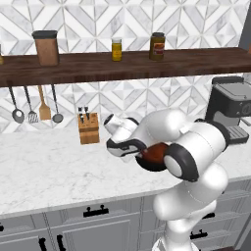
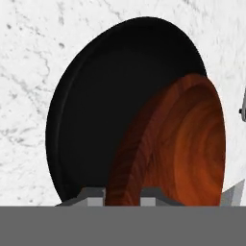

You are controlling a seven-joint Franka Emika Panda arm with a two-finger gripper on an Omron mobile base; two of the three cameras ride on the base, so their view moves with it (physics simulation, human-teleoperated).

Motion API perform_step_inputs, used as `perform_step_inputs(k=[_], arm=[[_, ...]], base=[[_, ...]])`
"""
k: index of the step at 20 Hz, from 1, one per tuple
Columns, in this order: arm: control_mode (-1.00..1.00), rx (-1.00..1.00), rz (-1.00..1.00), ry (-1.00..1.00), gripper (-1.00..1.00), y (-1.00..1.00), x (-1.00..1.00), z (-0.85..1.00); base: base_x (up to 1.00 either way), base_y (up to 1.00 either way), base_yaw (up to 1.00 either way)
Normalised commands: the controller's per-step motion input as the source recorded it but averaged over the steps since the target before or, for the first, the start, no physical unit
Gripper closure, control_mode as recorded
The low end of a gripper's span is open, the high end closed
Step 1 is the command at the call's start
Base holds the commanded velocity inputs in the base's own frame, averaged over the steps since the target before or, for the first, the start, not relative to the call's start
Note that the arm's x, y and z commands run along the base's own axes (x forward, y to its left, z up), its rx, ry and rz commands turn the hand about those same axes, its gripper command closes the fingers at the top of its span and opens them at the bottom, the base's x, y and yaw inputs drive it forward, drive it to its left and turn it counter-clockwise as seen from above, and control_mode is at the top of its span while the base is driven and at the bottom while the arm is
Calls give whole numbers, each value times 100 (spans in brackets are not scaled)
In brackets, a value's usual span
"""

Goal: Pick up the bowls on the counter and stack them on top of one another in the open cabinet. Place the smaller bowl on top of the larger bowl.

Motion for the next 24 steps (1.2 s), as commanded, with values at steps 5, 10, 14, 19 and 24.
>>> perform_step_inputs(k=[5, 10, 14, 19, 24], arm=[[-100, 0, -1, -7, 100, -27, 23, -11], [-100, 0, 0, 0, -100, -1, 2, -24], [-100, 1, 0, -1, -100, 0, 0, 13], [-100, 5, 0, -5, -100, 7, -41, 46], [-100, 12, -1, -1, -100, 7, -34, 25]], base=[[0, 0, 0], [0, 0, 0], [0, 0, 0], [0, 0, 0], [0, 0, 0]])
